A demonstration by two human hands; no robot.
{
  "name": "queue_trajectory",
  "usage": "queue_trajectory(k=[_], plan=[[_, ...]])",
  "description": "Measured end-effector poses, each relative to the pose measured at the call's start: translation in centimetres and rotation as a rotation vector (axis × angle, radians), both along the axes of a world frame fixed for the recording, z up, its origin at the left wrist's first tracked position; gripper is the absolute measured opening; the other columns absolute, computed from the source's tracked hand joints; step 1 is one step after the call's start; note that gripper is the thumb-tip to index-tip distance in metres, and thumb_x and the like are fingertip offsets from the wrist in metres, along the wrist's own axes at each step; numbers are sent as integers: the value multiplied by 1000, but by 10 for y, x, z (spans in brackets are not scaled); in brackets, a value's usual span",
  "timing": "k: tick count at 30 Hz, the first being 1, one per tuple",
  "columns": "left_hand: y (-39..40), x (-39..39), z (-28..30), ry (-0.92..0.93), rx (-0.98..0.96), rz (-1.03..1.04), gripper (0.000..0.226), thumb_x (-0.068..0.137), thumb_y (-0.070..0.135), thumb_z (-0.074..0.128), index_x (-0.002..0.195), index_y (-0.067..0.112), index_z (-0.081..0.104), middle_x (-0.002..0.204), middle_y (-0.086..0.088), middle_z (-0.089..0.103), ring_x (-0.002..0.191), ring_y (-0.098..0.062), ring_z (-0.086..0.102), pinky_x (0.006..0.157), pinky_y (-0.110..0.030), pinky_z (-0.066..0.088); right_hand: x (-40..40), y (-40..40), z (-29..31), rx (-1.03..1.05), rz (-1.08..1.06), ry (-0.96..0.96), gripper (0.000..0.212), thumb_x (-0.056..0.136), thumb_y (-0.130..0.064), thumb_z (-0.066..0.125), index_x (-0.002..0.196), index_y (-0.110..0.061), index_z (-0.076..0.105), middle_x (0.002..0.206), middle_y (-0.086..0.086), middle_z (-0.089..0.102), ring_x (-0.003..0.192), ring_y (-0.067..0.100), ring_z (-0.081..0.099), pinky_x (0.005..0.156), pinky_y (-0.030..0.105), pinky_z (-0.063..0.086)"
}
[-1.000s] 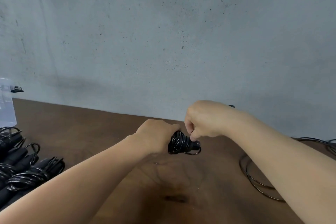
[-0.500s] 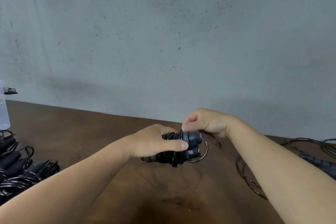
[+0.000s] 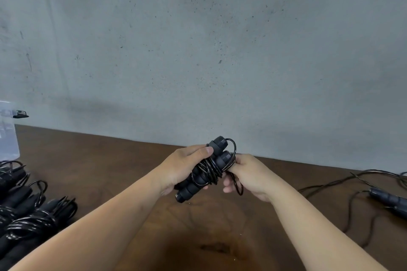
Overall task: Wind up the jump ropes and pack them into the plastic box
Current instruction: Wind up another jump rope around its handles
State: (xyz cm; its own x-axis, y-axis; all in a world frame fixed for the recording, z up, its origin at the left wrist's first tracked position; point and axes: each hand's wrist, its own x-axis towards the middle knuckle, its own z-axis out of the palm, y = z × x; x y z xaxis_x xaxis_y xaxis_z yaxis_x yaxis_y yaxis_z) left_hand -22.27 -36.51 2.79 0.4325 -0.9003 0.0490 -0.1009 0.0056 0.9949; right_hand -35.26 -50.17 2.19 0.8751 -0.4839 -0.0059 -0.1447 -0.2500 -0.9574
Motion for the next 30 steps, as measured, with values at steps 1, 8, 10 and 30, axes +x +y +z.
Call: queue_trajectory(k=[1,8,10,30], plan=[[0,0,-1,2,3,3,31,94,42,60,115,20,69,98,-20,73,74,-37,68,71,-42,59,-1,1,0,0,-8,7,24,101,-19,52,88,-1,64,72,4,61,60,15,57,66,35,59],[-5,-5,0,-25,-7,-2,32,96,42,55,112,18,68,96,-20,73,74,-38,68,72,-45,59,-7,1,-1,110,-32,-9,23,102,-15,50,97,0,66,80,9,61,64,14,63,63,33,59],[-6,-5,-1,-45,-3,10,31,96,43,55,112,19,67,94,-18,74,71,-37,69,68,-41,60,-9,0,1,115,-28,14,23,102,-14,49,99,0,67,83,10,62,68,16,66,63,32,58],[-4,2,-12,197,8,16,36,99,46,47,125,25,61,100,-17,74,77,-37,69,77,-43,58,-21,13,18,-359,-152,-45,41,85,-11,71,124,-18,61,83,-5,75,73,11,73,78,29,59]])
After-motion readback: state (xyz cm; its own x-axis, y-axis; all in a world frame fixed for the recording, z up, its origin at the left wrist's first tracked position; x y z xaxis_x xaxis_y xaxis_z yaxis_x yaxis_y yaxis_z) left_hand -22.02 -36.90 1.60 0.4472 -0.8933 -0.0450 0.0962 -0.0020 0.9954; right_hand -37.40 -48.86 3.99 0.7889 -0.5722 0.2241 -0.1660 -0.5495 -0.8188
